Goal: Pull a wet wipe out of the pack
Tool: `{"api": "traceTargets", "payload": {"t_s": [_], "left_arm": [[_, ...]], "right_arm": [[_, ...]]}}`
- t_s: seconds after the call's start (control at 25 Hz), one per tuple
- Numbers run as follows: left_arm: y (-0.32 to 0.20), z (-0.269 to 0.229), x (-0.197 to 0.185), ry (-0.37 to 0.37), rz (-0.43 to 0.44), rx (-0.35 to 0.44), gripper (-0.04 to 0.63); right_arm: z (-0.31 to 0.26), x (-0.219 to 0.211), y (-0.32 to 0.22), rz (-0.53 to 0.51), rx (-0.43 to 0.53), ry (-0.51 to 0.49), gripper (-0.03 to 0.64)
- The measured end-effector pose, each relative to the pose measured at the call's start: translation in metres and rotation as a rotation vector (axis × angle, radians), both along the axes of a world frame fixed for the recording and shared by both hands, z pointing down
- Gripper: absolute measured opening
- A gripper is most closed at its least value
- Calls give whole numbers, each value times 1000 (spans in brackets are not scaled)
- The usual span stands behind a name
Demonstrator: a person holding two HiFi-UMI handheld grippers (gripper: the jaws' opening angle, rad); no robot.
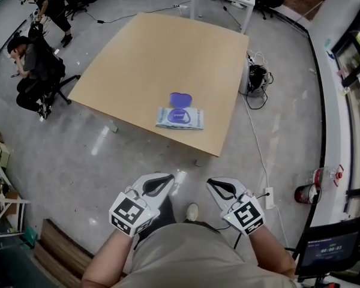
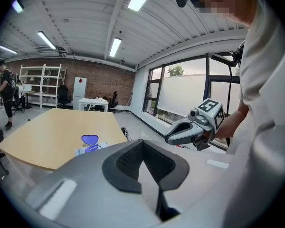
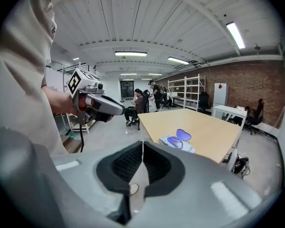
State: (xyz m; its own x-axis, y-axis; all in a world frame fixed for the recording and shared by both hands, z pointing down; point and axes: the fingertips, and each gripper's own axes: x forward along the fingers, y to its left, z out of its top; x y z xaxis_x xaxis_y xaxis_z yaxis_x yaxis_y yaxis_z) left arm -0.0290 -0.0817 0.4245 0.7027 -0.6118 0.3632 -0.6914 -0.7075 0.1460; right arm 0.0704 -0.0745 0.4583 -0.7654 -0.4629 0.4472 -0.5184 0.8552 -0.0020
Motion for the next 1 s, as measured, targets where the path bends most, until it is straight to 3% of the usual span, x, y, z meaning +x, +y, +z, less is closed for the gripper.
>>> {"api": "traceTargets", "payload": {"t_s": [0.28,0.72,1.0], "left_arm": [[-96,14,-31,-46,91,27,5],[-197,56,-93,-79,211,-28,5],[-238,83,-86,-114,201,-49,5]], "right_arm": [[8,-33,-84,68,5,34,9],[32,-103,-181,152,-4,102,9],[55,-102,-216,128,-26,159,11]]}}
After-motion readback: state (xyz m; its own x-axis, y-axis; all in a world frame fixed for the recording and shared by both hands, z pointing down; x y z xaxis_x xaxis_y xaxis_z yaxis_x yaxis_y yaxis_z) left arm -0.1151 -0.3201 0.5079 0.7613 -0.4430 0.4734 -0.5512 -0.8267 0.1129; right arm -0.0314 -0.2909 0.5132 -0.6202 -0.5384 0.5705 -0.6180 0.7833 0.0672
